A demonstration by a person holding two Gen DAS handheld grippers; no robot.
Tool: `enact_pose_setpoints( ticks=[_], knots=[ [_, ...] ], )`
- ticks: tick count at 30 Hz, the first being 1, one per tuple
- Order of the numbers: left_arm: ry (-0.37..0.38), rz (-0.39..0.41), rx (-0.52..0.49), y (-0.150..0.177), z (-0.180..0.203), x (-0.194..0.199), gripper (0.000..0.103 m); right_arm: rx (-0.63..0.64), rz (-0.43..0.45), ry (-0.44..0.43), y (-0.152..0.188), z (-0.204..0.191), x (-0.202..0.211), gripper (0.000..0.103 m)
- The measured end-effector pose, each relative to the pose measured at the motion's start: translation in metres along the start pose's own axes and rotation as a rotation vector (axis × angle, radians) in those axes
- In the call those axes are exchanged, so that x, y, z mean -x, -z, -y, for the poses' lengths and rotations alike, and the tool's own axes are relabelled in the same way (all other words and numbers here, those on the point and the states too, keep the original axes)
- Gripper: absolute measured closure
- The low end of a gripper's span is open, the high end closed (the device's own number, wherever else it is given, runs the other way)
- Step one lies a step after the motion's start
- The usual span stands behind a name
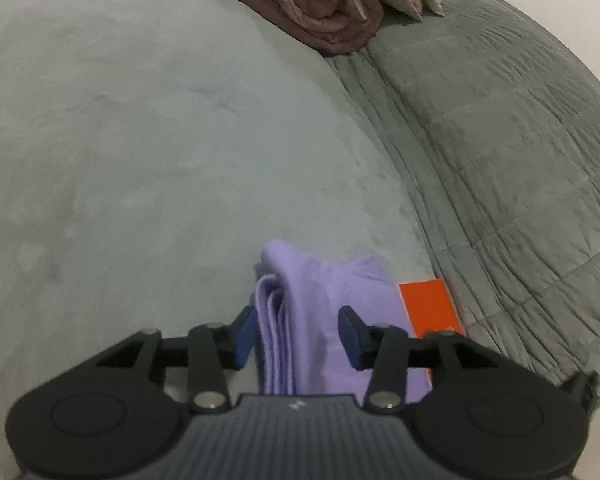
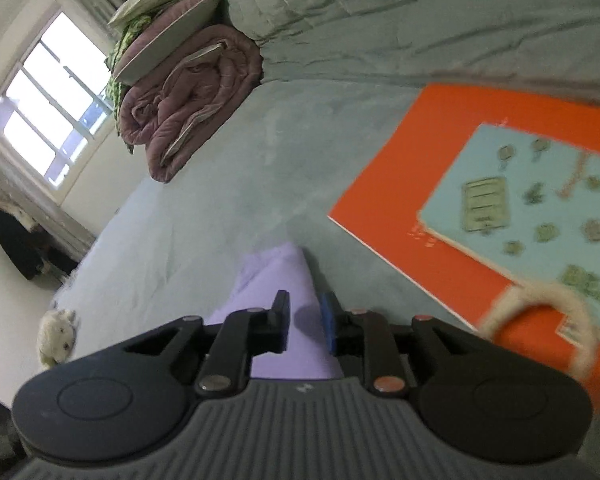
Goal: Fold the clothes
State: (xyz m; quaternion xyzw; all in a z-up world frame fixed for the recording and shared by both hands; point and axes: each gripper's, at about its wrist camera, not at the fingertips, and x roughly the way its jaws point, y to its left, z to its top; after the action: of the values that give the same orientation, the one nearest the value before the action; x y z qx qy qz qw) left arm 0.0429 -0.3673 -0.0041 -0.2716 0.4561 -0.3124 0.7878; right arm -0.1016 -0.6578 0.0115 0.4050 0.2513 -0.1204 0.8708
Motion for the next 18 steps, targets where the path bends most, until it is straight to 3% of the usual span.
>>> enact_pose_setpoints(
  ticks=[3,9,10,11,12,14,18],
  knots=[
    [0.019,-0.024,0.023,-0.006,-0.006,-0.009,0.056,-0.07,-0.018,-0.028,-0.006,0.009,-0.013,0.065],
    [0.036,-0.029,-0.004,-0.009,-0.005,-0.021,0.061,0.005,-0.059,-0.018,-0.01,0.0,-0.031,0.063],
    [0.033,-0.025,-0.017,-0.01,-0.004,-0.023,0.077,0.022,-0.059,-0.017,-0.011,-0.003,-0.034,0.066],
    [0.024,-0.023,-0.032,-0.01,-0.004,-0.025,0.081,0.047,-0.052,-0.002,-0.011,-0.006,-0.037,0.072],
    [0.021,-0.018,-0.042,-0.009,-0.004,-0.028,0.082,0.074,-0.045,0.015,-0.011,-0.009,-0.04,0.084],
    [0.029,0.005,-0.056,-0.007,-0.004,-0.027,0.084,0.144,-0.018,0.032,-0.006,-0.02,-0.04,0.087],
    [0.075,0.088,-0.07,-0.004,-0.002,-0.016,0.085,0.293,0.122,0.001,0.0,-0.038,-0.023,0.089]
  ],
)
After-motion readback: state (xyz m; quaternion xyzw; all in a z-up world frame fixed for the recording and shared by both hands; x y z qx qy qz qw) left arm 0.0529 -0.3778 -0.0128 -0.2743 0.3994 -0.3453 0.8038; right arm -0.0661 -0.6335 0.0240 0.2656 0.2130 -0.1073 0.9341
